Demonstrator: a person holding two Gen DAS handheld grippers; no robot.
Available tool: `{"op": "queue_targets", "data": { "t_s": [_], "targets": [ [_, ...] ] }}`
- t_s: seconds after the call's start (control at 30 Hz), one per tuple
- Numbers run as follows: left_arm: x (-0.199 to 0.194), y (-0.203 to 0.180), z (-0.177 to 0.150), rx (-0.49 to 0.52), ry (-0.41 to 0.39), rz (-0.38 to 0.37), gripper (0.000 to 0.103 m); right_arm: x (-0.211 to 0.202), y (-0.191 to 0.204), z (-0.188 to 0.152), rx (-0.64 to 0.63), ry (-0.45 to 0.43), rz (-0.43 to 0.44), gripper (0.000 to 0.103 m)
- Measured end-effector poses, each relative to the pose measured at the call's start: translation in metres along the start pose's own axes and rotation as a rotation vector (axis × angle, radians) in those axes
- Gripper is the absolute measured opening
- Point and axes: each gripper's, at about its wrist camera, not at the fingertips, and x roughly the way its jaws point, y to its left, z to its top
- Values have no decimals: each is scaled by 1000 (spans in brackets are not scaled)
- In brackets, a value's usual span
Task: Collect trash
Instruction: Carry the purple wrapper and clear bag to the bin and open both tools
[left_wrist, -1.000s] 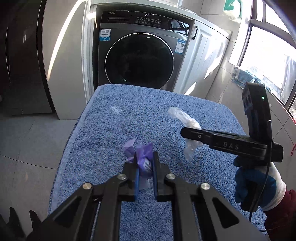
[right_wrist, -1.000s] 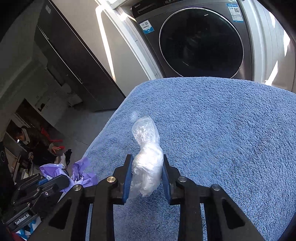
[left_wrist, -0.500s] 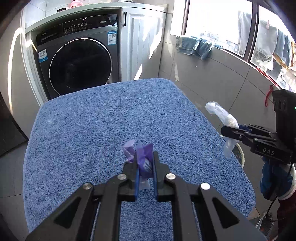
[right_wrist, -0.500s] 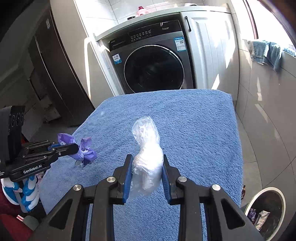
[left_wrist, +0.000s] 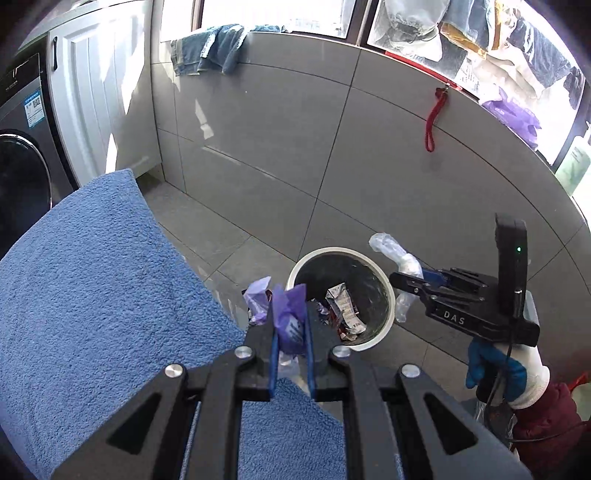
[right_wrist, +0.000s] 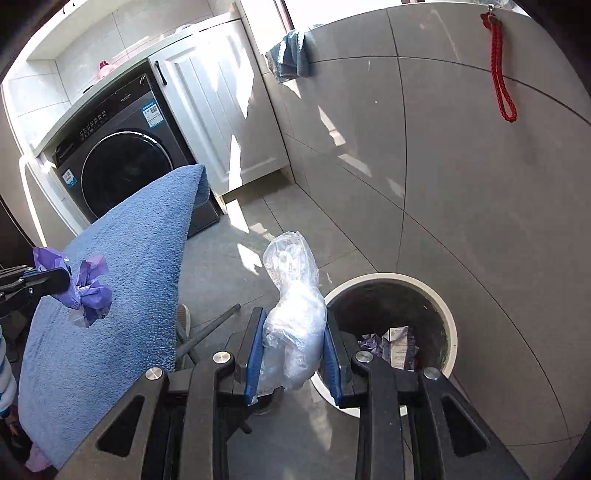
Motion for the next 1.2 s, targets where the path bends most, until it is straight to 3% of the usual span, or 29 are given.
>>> {"op": "queue_targets", "data": {
  "t_s": [0.13, 0.37, 0.43, 0.5, 0.6, 0.8, 1.2],
  "targets": [
    [62, -25, 35, -2, 50, -81, 13, 23, -36, -4, 87, 24, -50, 28],
    [152, -49, 65, -40, 113, -136, 14, 63, -81, -9, 212, 69, -101, 30],
    [170, -52, 68, -55, 135, -154, 17, 72, -88, -12, 228, 80, -119, 31],
    [183, -52, 66, -66, 148, -153, 32, 77, -96, -16, 239, 89, -133, 43],
    [192, -53, 63, -82, 161, -167, 39, 81, -103, -22, 248, 103, -153, 44],
    [162, -46, 55, -58, 108, -132, 39, 77, -106, -29, 260, 98, -148, 45],
    [35, 39, 12, -129, -92, 146, 39, 64, -66, -17, 191, 48, -93, 46]
  ]
}}
